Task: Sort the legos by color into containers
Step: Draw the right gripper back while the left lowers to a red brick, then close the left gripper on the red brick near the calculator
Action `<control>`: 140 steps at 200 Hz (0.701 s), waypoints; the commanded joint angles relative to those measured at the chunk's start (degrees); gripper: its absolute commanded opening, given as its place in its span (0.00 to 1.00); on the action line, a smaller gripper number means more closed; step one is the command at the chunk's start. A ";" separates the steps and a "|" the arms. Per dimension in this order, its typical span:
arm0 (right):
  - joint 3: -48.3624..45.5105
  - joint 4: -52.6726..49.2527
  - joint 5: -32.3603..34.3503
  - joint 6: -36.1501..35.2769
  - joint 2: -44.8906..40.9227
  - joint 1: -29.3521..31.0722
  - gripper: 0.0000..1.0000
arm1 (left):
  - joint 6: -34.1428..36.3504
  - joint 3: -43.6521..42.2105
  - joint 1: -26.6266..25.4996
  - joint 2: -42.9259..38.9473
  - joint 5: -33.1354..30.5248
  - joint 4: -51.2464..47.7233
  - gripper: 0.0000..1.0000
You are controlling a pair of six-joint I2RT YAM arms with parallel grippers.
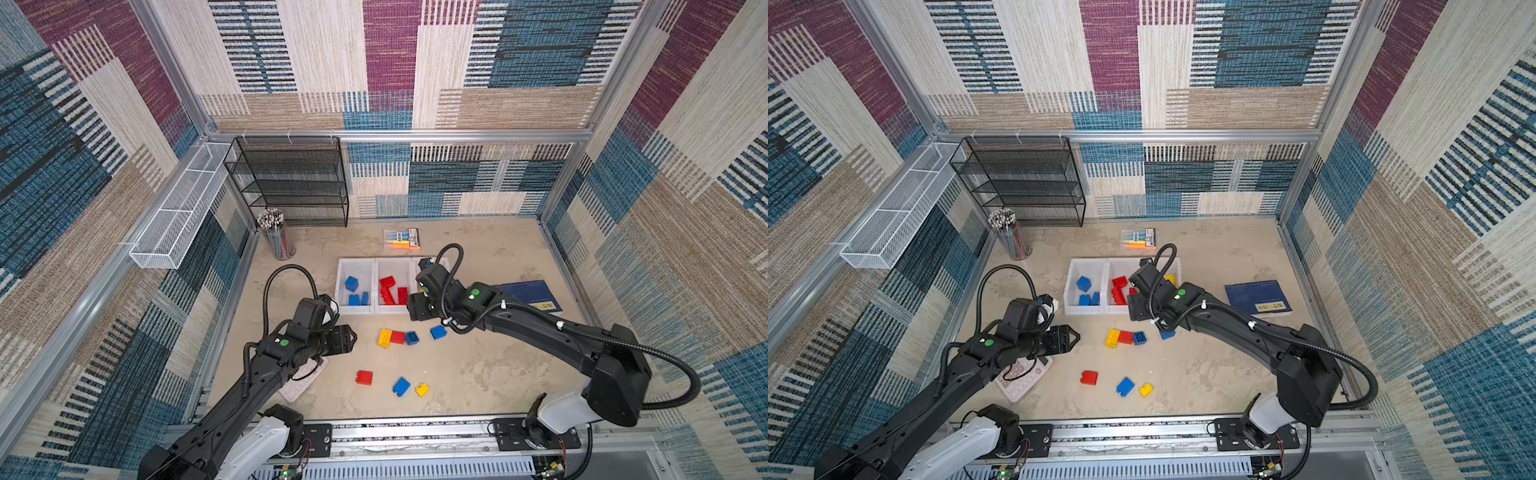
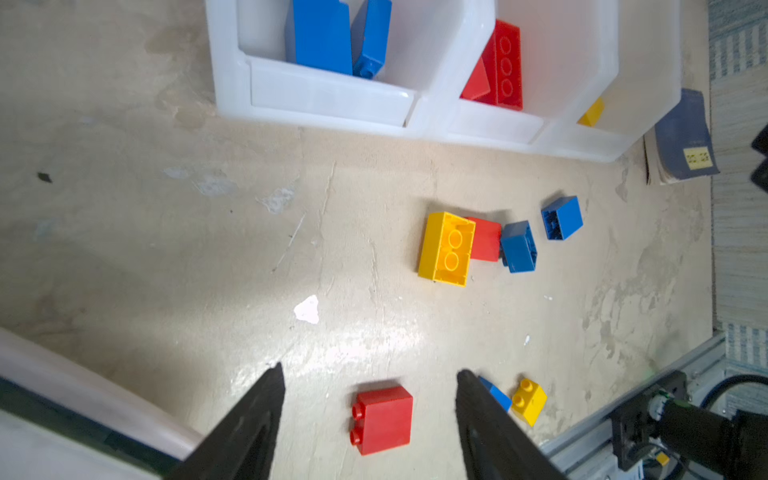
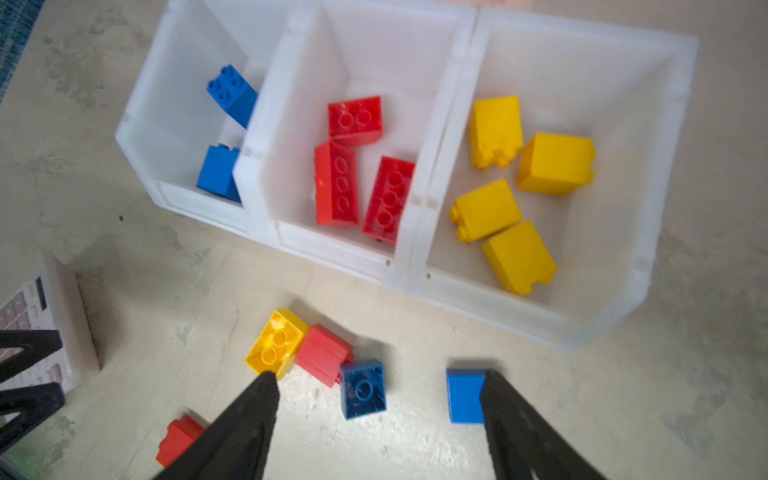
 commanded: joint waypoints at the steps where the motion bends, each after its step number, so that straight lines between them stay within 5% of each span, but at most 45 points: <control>1: -4.70 1.67 1.28 6.80 -4.31 -0.13 0.79 | -2.00 -0.18 -4.23 -0.50 -1.98 -3.58 0.69; 46: -10.61 0.41 1.76 8.35 -10.62 -1.62 0.80 | -7.35 -1.30 -15.26 2.68 -7.01 -7.67 0.70; 140: -14.22 1.35 0.92 8.68 -13.49 -2.37 0.81 | -7.23 0.06 -21.88 14.49 -7.64 -4.07 0.70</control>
